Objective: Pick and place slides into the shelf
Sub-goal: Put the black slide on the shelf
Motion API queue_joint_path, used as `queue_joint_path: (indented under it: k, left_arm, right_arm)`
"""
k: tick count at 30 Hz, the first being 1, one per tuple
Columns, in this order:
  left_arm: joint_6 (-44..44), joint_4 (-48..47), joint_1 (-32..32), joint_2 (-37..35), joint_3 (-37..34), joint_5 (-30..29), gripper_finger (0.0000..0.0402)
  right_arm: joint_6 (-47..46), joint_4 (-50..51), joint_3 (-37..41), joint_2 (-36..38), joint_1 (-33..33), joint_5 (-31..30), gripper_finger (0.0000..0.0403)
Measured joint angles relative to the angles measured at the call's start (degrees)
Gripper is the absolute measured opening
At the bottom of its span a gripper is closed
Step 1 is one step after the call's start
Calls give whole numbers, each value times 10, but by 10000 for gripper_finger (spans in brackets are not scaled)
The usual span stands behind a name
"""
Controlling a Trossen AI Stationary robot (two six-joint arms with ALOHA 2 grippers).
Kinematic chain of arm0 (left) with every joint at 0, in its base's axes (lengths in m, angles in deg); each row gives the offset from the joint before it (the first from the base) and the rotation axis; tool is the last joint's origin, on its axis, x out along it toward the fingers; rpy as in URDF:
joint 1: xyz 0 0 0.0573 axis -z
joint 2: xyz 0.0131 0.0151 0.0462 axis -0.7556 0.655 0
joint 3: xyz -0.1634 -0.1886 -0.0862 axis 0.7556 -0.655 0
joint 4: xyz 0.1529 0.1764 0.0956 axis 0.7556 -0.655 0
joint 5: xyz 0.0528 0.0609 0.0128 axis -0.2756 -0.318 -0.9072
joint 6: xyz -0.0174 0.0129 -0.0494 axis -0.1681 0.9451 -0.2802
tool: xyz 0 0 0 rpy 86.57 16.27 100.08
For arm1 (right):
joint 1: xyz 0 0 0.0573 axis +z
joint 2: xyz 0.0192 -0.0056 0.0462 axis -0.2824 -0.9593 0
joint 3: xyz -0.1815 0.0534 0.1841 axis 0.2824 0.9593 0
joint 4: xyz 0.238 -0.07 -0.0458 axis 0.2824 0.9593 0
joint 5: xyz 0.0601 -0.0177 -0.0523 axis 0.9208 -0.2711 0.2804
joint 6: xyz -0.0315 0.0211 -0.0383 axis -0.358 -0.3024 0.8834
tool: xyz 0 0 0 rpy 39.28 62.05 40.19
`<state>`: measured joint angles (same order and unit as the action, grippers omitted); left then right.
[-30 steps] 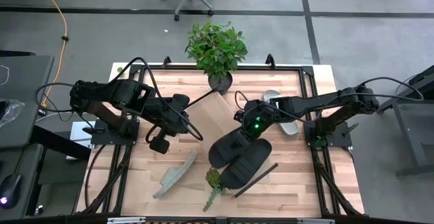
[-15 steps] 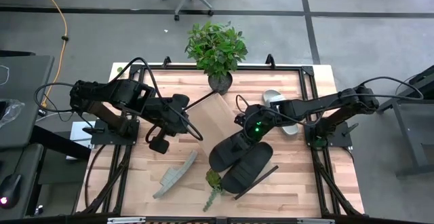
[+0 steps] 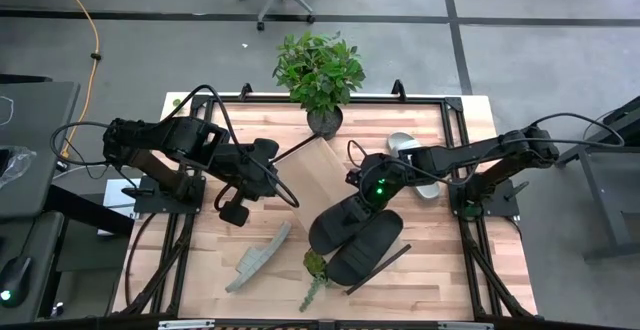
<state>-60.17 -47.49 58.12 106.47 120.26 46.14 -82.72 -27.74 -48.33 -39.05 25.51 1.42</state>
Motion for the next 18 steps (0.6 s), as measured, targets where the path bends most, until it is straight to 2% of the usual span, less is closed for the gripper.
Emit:
queue_joint_path:
  k: [10,18]
  left_arm:
    - [1,0,0,0,0,0,3]
    - [2,0,0,0,0,0,3]
  right_arm:
    - [0,0,0,0,-4,16,83]
    - [4,17,0,0,-20,26,103]
